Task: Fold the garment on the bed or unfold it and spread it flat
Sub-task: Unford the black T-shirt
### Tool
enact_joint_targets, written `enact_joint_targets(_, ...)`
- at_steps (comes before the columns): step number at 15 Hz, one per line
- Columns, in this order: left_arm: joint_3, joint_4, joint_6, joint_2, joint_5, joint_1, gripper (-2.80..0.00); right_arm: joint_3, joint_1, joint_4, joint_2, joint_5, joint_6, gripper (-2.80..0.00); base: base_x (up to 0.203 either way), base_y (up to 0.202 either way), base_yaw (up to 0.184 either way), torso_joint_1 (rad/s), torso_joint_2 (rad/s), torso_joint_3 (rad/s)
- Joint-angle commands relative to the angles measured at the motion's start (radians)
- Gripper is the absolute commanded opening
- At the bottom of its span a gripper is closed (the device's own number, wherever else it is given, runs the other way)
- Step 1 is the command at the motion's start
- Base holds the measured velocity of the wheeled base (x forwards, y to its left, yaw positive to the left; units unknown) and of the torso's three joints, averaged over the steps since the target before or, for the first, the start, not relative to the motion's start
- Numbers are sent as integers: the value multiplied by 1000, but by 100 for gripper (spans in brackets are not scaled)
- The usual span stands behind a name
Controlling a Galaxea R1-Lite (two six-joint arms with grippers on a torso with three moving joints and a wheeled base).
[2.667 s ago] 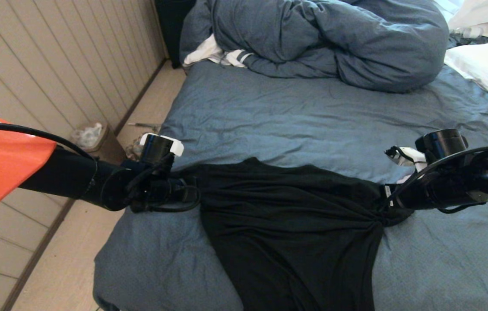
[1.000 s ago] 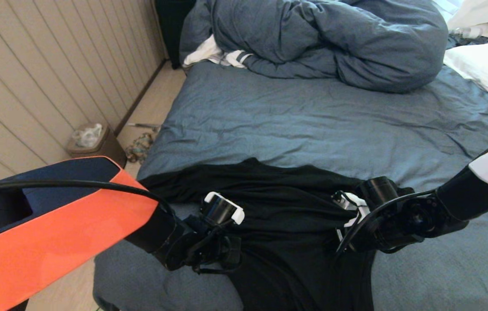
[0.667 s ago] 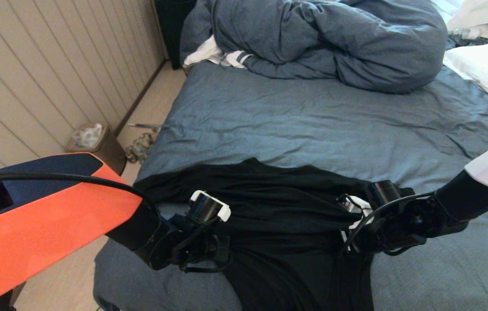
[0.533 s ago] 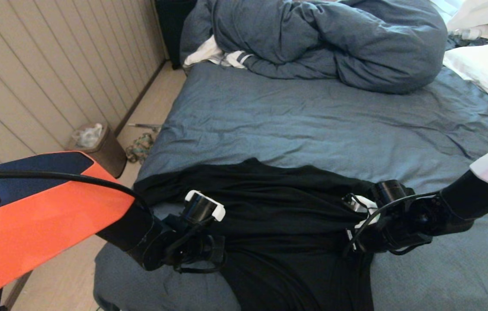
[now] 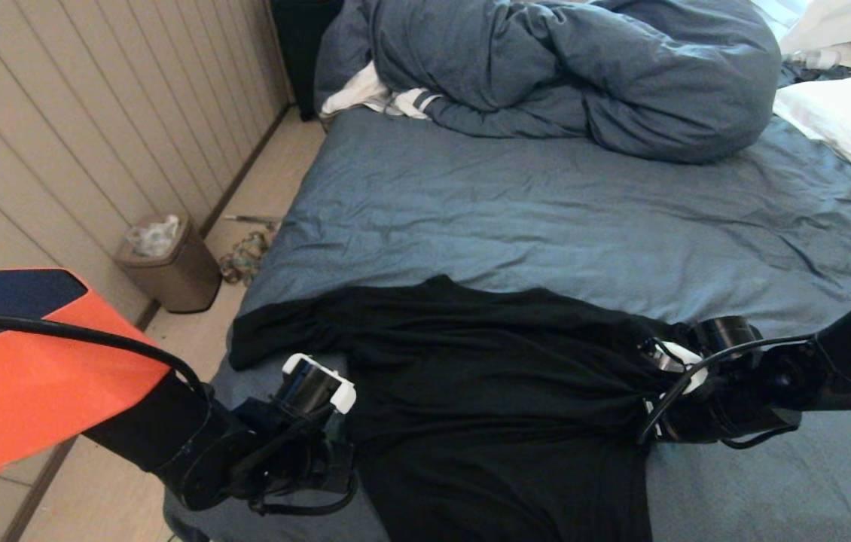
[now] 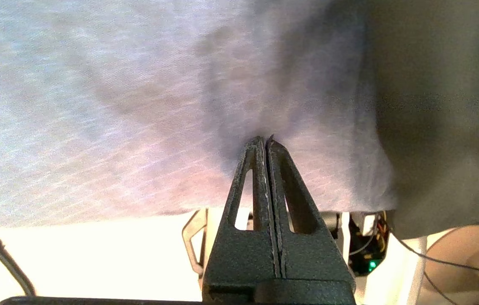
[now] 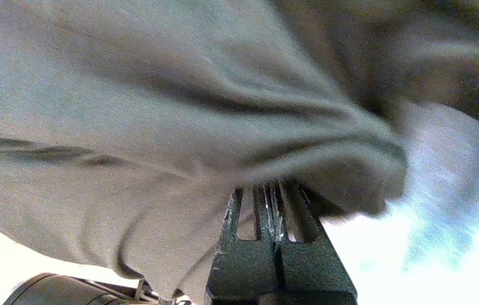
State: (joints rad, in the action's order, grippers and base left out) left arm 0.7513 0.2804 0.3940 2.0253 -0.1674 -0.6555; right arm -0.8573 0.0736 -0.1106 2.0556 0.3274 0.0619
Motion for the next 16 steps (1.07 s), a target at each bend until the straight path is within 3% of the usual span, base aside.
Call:
enact_joint_targets(1,-37,11,0,-44,2,4,-280,10,11,0,-11,2,2,-280,0,0,0,0,0,0)
enact_joint_targets(9,-127,10,-5,-157,5,12,-280,64,28,0,-88,3,21,-280,0,0,0,0,0,0)
enact_joint_targets(16,25,-23,-24,-244,5,92,-280,-5,37,28,-279,10,6,-280,0,0,0,0,0,0)
